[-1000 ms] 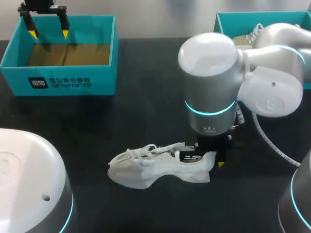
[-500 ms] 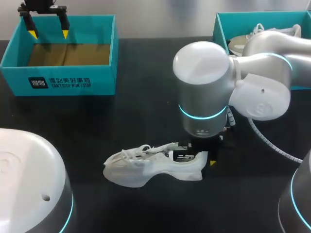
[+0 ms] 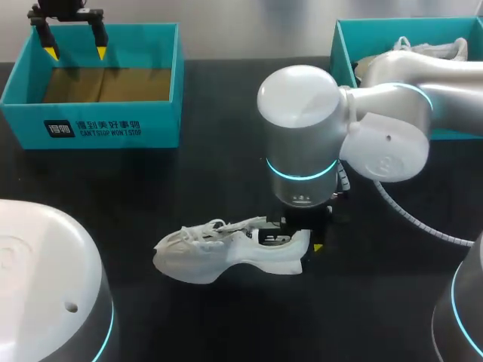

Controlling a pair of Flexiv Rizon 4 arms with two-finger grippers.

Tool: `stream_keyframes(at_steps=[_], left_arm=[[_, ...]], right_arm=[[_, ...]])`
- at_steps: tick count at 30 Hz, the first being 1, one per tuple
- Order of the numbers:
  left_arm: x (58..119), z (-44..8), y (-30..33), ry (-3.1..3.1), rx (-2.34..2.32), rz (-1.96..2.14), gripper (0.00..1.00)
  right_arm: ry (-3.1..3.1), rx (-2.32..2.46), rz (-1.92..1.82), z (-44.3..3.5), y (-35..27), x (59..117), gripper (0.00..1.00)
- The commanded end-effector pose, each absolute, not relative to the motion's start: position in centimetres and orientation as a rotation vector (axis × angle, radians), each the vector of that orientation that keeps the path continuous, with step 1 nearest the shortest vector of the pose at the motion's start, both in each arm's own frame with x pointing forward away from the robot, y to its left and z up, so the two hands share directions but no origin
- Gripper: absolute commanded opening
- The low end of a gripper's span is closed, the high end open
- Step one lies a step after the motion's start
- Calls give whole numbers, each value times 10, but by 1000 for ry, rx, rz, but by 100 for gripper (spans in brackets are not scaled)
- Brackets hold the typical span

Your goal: Take the shoe out of the shoebox, open the shoe tongue, remove and reinsert the insole, then place the shoe into the shoebox

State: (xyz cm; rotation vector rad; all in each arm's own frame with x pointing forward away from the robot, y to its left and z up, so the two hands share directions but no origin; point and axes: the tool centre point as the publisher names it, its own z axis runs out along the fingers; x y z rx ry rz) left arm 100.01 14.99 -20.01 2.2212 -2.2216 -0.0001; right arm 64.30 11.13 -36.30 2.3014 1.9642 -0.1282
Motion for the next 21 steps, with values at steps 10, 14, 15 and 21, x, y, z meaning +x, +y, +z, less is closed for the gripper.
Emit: stream_keyframes(at_steps=[10, 14, 15, 21], left_arm=[[1000, -200, 150, -2222, 2221, 0, 100], [1000, -200, 150, -2222, 2221, 0, 100], [1000, -200, 150, -2222, 2221, 0, 100], [1000, -200, 150, -2222, 2221, 0, 100]], right_arm=[[1419, 2539, -335, -392, 137, 651, 0], [1407, 2569, -341, -397, 132, 652, 0], [1405, 2571, -343, -397, 132, 652, 0], [1381, 2598, -347, -399, 127, 649, 0]])
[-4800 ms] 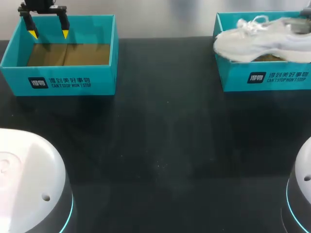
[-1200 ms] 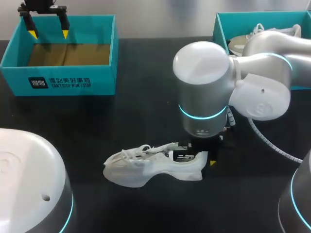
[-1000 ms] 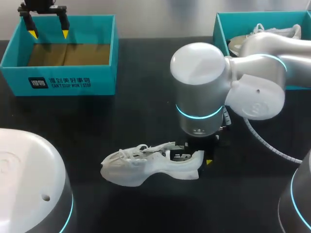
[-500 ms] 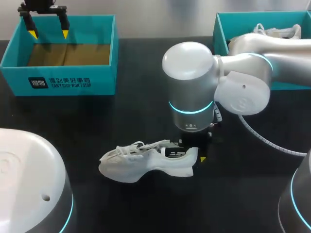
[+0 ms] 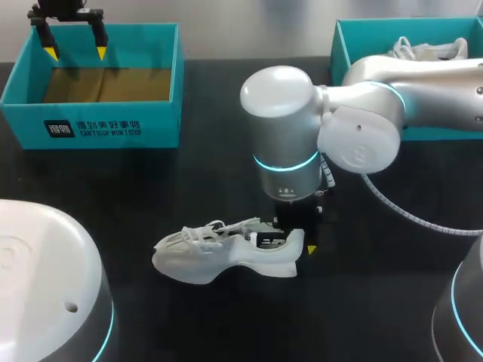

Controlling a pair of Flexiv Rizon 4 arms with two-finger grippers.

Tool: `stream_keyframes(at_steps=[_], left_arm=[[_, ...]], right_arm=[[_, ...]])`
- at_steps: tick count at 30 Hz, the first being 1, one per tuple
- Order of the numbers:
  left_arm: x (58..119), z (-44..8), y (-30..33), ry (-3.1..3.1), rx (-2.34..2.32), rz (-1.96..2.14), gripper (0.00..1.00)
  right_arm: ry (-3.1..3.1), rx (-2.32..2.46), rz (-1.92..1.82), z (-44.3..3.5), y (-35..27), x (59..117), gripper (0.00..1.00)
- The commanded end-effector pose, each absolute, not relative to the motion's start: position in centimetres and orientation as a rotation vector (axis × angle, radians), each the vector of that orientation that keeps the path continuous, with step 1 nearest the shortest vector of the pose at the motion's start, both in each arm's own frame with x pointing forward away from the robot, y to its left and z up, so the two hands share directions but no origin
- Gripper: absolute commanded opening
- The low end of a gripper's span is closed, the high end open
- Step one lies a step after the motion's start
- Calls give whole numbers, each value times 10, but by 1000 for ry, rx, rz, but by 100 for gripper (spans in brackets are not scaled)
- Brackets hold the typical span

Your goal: Take the shoe out of the shoebox, open the shoe tongue, remove and reinsert the insole, then place the shoe into the shoebox

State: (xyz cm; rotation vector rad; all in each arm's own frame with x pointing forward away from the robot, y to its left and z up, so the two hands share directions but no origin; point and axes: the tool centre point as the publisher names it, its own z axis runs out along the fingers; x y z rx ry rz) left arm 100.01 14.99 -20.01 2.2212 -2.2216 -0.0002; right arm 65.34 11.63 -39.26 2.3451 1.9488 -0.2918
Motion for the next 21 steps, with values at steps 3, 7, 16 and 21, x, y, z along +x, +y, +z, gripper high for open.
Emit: stream_keyframes(at_steps=[3, 7, 16, 21], left_arm=[[1000, -200, 150, -2222, 2221, 0, 100], [1000, -200, 150, -2222, 2221, 0, 100], [1000, -200, 150, -2222, 2221, 0, 100], [1000, -200, 150, -2222, 2221, 0, 100]], right_arm=[[1372, 2609, -343, -398, 127, 647, 22], [1365, 2620, -331, -394, 125, 644, 100], [1401, 2685, -264, -370, 125, 638, 100], [1447, 2698, -202, -348, 124, 635, 100]])
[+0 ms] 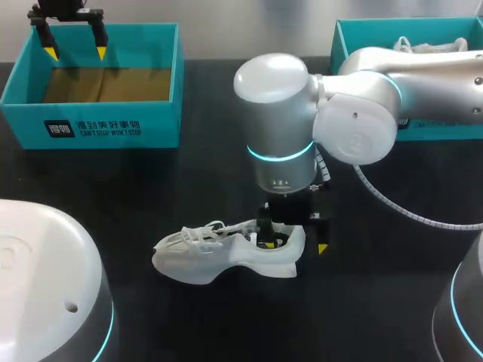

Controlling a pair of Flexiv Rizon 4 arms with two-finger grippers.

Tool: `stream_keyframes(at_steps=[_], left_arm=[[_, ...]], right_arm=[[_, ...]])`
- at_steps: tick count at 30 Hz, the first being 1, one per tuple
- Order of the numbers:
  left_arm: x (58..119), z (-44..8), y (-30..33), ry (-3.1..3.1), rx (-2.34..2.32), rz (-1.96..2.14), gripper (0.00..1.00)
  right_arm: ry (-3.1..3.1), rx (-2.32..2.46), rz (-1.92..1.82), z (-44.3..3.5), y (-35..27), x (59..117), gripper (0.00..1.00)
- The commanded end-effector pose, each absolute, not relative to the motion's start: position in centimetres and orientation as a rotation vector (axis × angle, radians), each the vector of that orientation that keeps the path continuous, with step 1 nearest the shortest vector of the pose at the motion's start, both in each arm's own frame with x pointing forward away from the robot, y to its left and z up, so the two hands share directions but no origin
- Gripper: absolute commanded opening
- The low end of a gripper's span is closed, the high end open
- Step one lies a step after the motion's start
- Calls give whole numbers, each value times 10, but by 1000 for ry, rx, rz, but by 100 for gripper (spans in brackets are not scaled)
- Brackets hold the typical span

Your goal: Take the shoe out of the shoebox, open the shoe tongue, remove and reinsert the insole, then place the shoe into the shoebox

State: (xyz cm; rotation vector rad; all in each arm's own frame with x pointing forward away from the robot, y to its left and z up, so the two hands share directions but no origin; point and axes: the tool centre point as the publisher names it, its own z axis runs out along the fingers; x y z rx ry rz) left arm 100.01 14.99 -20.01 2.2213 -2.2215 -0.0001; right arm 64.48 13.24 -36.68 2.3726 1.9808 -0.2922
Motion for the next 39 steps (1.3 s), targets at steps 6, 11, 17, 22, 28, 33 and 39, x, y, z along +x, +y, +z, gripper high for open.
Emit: stream_keyframes(at_steps=[6, 11, 17, 22, 28, 33, 39], left_arm=[[1000, -200, 150, -2222, 2221, 0, 100], [1000, -200, 150, -2222, 2221, 0, 100], [1000, -200, 150, -2222, 2221, 0, 100], [1000, -200, 150, -2222, 2221, 0, 100], [1000, -200, 150, -2222, 2221, 0, 100], [1000, -200, 150, -2222, 2221, 0, 100], [1000, -200, 150, -2222, 2221, 0, 100]], right_arm=[[1557, 2697, -110, -319, 118, 634, 100], [1677, 2665, -46, -296, 115, 634, 100], [1995, 2553, 125, -274, 113, 637, 100], [2164, 2466, 146, -268, 112, 638, 100], [2164, 2466, 146, -268, 112, 638, 100], [2175, 2460, 158, -269, 105, 638, 100], [2363, 2326, 487, -253, 76, 638, 100]])
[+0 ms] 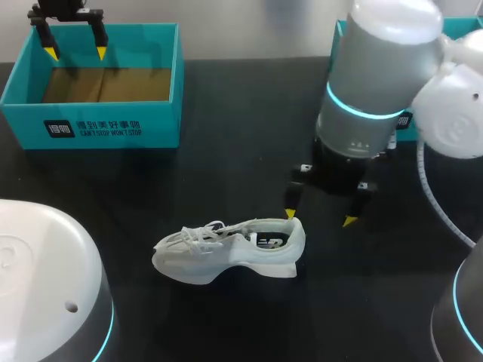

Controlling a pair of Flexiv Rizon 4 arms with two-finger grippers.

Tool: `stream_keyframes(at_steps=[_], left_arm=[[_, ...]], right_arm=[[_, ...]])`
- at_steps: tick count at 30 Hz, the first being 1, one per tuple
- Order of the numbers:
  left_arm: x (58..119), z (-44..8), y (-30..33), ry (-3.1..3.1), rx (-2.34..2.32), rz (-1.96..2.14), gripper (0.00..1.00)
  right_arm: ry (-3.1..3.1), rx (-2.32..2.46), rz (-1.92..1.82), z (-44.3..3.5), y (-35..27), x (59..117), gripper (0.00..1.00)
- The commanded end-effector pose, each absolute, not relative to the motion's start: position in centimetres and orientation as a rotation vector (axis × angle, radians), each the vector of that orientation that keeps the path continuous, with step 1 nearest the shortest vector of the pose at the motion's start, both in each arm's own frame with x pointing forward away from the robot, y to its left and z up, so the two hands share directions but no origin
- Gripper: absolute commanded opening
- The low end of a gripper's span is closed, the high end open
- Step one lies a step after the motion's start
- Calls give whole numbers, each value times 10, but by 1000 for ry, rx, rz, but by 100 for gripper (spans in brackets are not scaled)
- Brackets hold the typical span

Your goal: Take the shoe out of the shoebox, open the shoe tongue, remove and reinsert the insole, then place the shoe into the shoebox

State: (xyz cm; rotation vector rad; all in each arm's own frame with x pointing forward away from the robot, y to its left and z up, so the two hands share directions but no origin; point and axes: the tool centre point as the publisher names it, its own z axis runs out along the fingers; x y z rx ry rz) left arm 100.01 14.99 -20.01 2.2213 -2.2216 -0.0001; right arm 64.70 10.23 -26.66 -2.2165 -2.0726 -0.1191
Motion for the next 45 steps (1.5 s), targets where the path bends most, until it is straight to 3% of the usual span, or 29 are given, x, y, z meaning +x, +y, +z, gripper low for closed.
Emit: stream_keyframes(at_steps=[1, 8, 19, 37, 45], left_arm=[[1000, -200, 150, -2222, 2221, 0, 100], [1000, -200, 150, -2222, 2221, 0, 100], [1000, -200, 150, -2222, 2221, 0, 100], [1000, -200, 150, -2222, 2221, 0, 100], [1000, -200, 150, -2222, 2221, 0, 100]], right_arm=[[-2084, -2006, -476, -250, 72, 637, 100], [-2274, -1470, -786, -249, 58, 637, 100], [-2274, -1470, -786, -249, 58, 637, 100], [-2314, -756, -1124, -262, 23, 655, 100], [-2462, -782, -1152, -279, 27, 662, 100]])
